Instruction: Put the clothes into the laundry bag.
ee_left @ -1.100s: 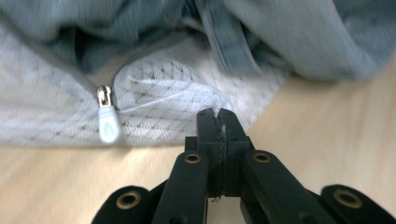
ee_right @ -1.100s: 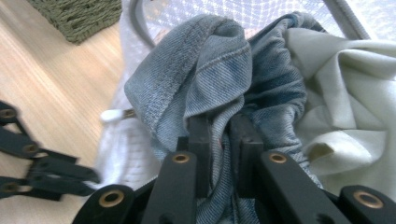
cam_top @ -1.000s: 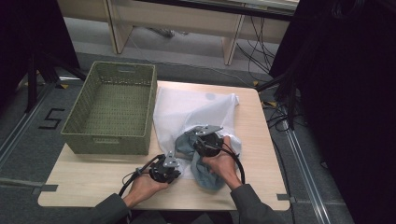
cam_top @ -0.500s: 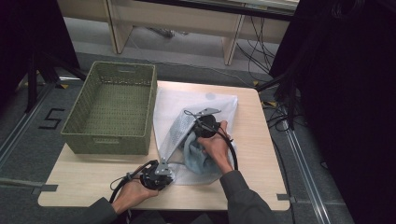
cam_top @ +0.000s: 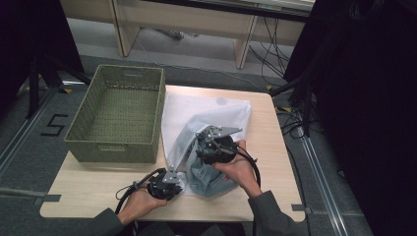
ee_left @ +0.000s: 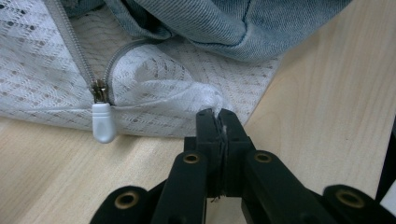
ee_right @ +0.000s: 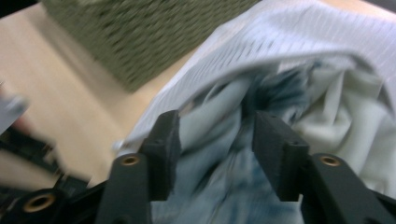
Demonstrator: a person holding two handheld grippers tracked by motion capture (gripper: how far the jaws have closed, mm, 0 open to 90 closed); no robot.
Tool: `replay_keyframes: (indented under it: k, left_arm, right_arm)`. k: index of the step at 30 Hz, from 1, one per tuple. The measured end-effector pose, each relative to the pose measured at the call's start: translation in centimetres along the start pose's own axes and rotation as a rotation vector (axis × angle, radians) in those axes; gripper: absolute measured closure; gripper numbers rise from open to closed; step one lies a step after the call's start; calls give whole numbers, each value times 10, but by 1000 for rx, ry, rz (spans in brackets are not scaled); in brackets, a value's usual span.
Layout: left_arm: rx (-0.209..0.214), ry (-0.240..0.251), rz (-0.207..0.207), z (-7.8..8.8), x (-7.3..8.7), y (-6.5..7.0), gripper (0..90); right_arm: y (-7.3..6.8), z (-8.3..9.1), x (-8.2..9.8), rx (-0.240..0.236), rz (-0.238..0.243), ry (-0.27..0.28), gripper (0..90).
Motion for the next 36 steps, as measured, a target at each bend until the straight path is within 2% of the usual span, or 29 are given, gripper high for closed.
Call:
replay_keyframes:
  k: [2,3,4,6,7,9,10,11,13,14,15,16,17,18,20,21,22,23,24,25,27,28,29,30,31,32,33,35,36]
  left_arm:
    - [5,5,-10,-1,-1,0,878]
    - [4,8,2,-1,-1,0,878]
    - [4,2,-6,0,-1,0,878]
    - [5,3,-3,0,-1,0,878]
    - [5,2,-4,0,-1,0,878]
    - [6,2,-3,-1,-1,0,878]
    - [4,3,-4,-1,-1,0,878]
    - [4,8,-2,-1,-1,0,878]
    - [4,9,-3,-1,-1,0,878]
    - [5,8,-3,-1,-1,0,878]
    - [7,1,-6,0,-1,0,878]
    - [4,-1,-5,0,-1,-1,879]
    - [5,3,-1,-1,-1,0,880]
    - [7,-2,-8,0,-1,0,881]
    - [4,9,-2,-1,-1,0,883]
    - [5,7,-5,-1,-1,0,884]
    - [6,-5,-16,0,-1,0,884]
    - [9,-2,-6,-1,-1,1,885]
    - [8,-7,-9,-1,-1,1,886]
    - [3,-9,-26,0,-2,1,886]
    - [5,-12,-21,0,-1,2,887]
    - [-11,-20,-18,0,-1,1,887]
    - [-11,-22,-37,1,-1,-1,887]
    - [4,-18,-30,0,-1,1,887]
    - [6,-23,-39,1,-1,1,887]
    - [9,-25,-24,1,0,2,887]
    - [8,-26,-31,1,0,2,888]
    - [10,-28,-33,1,0,1,887]
    - [5,-24,-35,1,0,1,887]
  right_arm:
    - [-5,6,12,-17,-1,-7,474]
    - [-6,10,17,-33,16,-18,464]
    - [-9,13,22,-30,0,-11,460]
    - [-15,18,30,-56,-2,-6,446]
    - [-15,20,33,-65,22,-15,444]
    - [-20,18,38,-74,40,-22,438]
    - [-25,15,41,-84,22,-29,435]
    - [-26,11,45,-91,42,-49,431]
    - [-31,3,59,-101,41,-143,412]
    - [-30,-4,63,-85,53,-145,412]
    - [-32,-9,70,-78,44,-184,412]
    - [-30,-15,76,-62,64,-210,427]
    - [-27,-22,80,-32,86,-230,483]
    - [-22,-27,81,1,99,-236,581]
    - [-14,-36,79,23,97,-238,721]
    - [-9,-40,77,38,102,-228,755]
    - [-4,-43,75,52,146,-222,779]
    - [-5,-46,73,59,107,-218,797]
    - [-2,-48,68,66,116,-200,811]
    - [-2,-49,63,80,92,-196,819]
    - [2,-57,50,103,88,-158,826]
    - [4,-60,44,109,77,-158,828]
    - [7,-65,36,126,63,-146,829]
    - [10,-69,30,140,44,-144,830]
    - [14,-73,23,147,29,-130,832]
    - [18,-75,17,157,12,-130,832]
    - [24,-78,11,168,9,-119,832]
    - [34,-83,-2,195,-18,-71,832]
    - [38,-87,-3,199,-17,-74,831]
Point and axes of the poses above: each handheld gripper's, and its own axes: z roughly backward along the jaws, x roughly out of its underside, y roughly to its right, the point moved 8 cm from there along -z, roughly forward along the jaws, and after that the axes turned 10 degrees about -z, right-handed, at the moved point
